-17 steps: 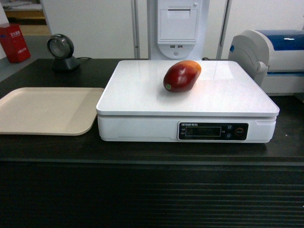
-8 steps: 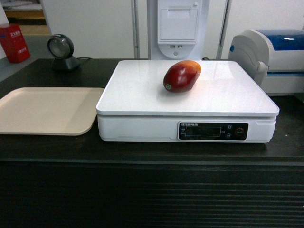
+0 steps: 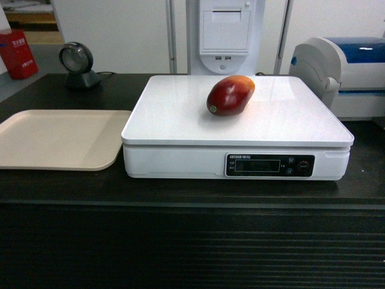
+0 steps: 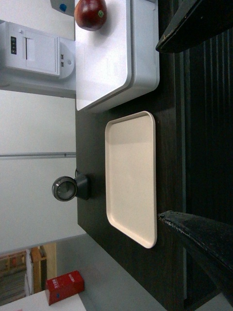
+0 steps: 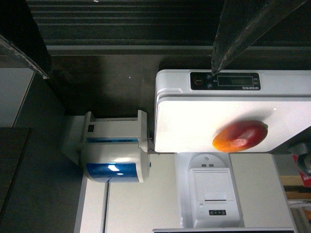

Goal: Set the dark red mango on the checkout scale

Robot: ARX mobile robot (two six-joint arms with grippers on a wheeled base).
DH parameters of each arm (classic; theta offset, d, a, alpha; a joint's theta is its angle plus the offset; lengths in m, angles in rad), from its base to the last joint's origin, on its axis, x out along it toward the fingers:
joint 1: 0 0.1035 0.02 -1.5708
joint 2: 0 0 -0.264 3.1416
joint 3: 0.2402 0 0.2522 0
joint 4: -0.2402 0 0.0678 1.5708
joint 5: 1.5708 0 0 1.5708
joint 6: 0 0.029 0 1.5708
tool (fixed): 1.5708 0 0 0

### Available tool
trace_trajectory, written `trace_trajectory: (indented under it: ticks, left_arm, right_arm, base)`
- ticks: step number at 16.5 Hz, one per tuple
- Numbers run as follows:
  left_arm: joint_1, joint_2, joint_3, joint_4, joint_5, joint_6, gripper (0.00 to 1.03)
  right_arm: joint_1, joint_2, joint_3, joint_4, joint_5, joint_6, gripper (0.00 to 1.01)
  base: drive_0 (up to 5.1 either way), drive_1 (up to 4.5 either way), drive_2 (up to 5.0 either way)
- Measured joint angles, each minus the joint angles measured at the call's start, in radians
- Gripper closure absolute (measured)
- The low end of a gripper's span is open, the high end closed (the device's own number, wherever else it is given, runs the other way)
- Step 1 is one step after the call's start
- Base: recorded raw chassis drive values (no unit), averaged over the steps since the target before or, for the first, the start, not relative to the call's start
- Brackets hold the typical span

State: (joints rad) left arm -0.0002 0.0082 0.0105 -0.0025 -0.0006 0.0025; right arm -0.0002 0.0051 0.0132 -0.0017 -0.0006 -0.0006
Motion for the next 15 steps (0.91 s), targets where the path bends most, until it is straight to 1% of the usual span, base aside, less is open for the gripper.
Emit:
trace_trajectory:
  ticks: [15]
  left_arm:
    - [0.0,0.0,0.0,-0.001,0.0,0.0,0.05]
  right_arm:
    - [0.0,0.0,0.0,-0.002,0.0,0.0,0.03]
  base:
    - [0.0,0.0,0.0]
